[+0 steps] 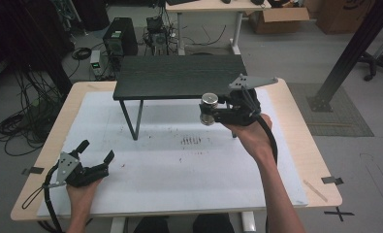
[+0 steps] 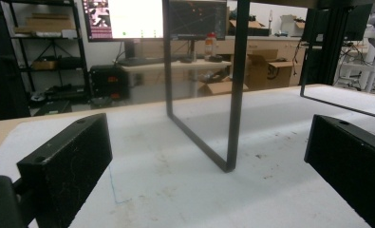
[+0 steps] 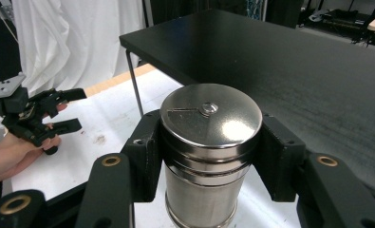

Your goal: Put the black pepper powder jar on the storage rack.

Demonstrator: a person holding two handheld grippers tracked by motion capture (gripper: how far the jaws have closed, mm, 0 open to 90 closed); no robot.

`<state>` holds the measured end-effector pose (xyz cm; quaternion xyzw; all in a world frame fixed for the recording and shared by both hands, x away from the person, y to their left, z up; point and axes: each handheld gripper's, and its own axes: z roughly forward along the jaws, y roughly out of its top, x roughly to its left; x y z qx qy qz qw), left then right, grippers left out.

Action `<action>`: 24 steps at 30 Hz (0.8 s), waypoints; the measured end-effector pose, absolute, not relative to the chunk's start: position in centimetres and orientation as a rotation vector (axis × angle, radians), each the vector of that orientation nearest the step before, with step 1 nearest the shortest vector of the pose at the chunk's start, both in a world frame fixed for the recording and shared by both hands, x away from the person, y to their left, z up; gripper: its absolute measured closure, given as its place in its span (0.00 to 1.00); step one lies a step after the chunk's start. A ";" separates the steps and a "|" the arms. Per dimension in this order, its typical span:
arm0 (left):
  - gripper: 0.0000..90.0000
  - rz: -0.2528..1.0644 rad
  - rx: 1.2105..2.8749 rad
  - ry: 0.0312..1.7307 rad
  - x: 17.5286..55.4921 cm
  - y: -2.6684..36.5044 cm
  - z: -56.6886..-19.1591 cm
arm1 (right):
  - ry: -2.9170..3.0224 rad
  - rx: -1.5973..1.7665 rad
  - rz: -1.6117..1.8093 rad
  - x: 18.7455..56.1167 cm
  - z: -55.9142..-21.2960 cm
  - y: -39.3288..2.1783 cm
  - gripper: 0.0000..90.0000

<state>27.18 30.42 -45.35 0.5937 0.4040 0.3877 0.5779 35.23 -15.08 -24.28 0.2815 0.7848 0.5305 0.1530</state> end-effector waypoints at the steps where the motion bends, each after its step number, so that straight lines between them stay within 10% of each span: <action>1: 0.02 0.907 1.389 0.946 27.2 30.4 -45.4 | 2.251 0.806 1.519 35.4 -24.1 -15.0 0.55; 24: 0.02 0.909 1.389 0.948 27.2 30.4 -45.4 | 2.255 0.780 1.459 38.9 -21.3 -12.6 0.55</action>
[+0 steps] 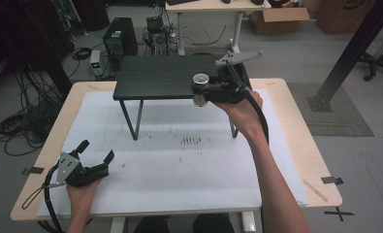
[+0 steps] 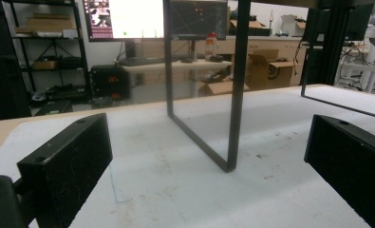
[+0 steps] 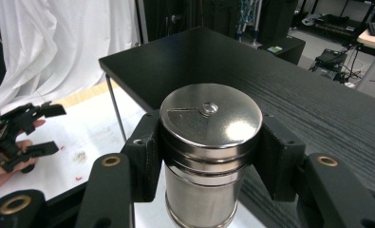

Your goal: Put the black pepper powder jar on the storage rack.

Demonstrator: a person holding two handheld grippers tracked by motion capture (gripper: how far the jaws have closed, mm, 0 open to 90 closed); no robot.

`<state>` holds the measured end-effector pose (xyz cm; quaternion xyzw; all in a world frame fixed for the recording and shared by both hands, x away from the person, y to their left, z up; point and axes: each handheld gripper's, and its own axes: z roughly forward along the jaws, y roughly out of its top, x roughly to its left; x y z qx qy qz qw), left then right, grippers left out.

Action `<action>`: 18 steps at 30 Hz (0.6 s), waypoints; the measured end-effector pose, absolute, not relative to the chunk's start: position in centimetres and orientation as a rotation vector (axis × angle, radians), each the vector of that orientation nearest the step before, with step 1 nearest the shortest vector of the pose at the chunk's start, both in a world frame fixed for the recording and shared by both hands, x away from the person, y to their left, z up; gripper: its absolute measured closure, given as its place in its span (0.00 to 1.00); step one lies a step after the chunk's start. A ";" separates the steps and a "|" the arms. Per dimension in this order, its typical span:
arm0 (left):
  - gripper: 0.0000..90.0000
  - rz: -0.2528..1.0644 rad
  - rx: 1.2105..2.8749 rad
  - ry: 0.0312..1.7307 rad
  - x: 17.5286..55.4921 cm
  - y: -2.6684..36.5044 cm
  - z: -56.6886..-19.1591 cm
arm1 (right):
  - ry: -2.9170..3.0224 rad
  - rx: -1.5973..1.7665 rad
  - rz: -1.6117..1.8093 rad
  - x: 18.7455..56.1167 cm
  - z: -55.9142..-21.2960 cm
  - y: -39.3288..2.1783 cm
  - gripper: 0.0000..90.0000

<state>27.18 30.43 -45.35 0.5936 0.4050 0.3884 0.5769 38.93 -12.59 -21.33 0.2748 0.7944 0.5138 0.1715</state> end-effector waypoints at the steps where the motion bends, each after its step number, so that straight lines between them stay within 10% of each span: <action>1: 0.02 0.909 1.389 0.948 27.2 30.4 -45.4 | 2.252 0.782 1.462 39.1 -21.3 -12.5 0.55; 18: 0.03 0.909 1.389 0.950 27.2 30.4 -45.3 | 2.189 0.821 1.483 42.3 -21.5 -11.4 0.55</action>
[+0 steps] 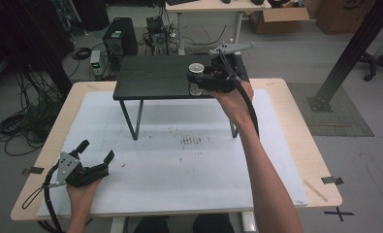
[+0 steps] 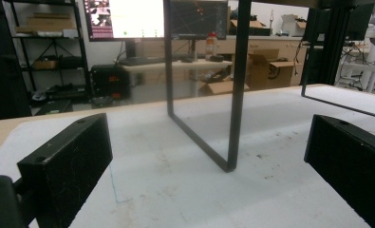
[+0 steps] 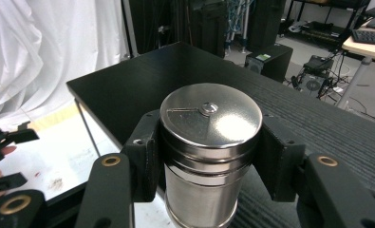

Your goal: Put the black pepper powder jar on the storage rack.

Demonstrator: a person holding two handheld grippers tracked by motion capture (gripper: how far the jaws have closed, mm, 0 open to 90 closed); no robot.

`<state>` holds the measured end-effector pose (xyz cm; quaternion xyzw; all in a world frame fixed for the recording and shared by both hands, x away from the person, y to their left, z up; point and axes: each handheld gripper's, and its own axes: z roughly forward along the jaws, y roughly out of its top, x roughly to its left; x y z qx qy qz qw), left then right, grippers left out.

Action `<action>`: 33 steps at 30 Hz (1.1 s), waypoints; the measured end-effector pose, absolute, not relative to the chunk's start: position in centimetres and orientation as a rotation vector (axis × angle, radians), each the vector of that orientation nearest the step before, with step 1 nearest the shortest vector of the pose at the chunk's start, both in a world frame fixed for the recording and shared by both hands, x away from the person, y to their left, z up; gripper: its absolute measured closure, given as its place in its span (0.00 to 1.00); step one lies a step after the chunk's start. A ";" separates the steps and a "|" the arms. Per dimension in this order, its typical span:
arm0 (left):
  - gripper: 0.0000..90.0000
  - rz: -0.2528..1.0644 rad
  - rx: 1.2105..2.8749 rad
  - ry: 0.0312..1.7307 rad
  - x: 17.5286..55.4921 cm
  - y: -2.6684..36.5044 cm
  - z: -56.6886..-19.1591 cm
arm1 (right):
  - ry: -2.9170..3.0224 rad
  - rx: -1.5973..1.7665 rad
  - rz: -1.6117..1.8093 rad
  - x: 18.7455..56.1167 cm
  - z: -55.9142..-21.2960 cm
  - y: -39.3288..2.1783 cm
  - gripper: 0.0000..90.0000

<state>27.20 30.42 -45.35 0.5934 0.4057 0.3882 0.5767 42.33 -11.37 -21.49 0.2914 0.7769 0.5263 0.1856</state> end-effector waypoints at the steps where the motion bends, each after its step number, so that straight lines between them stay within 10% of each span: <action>1: 0.03 0.909 1.389 0.950 27.2 30.4 -45.3 | 2.183 0.824 1.485 42.5 -21.5 -11.4 0.55; 33: 0.03 0.911 1.389 0.950 27.2 30.4 -45.3 | 2.176 0.826 1.458 45.0 -22.4 -10.1 0.54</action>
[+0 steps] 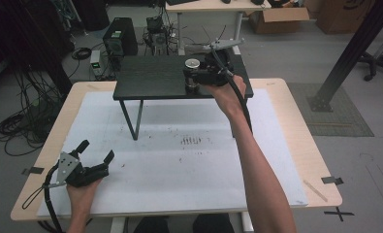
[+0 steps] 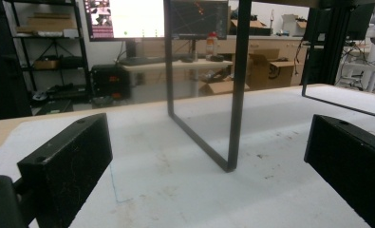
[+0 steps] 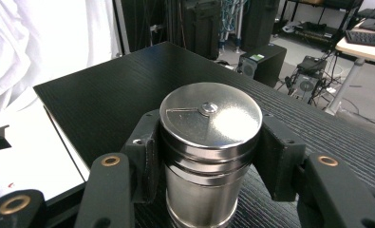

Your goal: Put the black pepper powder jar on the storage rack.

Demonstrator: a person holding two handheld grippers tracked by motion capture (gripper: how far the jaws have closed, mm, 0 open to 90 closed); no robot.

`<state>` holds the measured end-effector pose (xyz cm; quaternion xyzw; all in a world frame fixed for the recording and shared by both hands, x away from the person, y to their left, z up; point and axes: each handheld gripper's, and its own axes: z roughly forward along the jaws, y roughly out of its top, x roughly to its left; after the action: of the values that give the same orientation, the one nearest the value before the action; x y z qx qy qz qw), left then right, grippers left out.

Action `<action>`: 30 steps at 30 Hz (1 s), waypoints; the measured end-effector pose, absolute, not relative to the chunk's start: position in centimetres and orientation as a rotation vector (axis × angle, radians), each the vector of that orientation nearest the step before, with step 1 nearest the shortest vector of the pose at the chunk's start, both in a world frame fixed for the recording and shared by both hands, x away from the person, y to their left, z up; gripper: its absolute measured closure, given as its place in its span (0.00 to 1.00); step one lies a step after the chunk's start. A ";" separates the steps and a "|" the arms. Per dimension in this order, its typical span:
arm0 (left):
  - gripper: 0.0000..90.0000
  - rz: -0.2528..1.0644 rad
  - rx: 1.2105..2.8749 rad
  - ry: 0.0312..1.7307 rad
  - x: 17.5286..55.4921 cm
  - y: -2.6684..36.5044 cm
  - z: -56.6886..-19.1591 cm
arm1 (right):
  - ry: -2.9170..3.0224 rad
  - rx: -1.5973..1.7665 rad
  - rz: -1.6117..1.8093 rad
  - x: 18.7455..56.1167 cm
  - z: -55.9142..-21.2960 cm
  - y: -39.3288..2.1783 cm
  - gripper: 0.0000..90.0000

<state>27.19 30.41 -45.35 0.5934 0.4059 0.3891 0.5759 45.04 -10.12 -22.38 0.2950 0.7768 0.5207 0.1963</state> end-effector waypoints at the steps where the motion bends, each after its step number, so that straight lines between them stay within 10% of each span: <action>1: 0.03 0.911 1.389 0.951 27.2 30.4 -45.3 | 2.175 0.823 1.458 45.0 -22.4 -10.1 0.54; 30: 0.03 0.911 1.386 0.951 27.2 30.4 -45.4 | 2.175 0.819 1.447 45.1 -22.5 -10.0 0.45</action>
<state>27.19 30.39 -45.36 0.5922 0.4062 0.3891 0.5769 45.12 -9.99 -22.50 0.2932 0.7782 0.5179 0.2007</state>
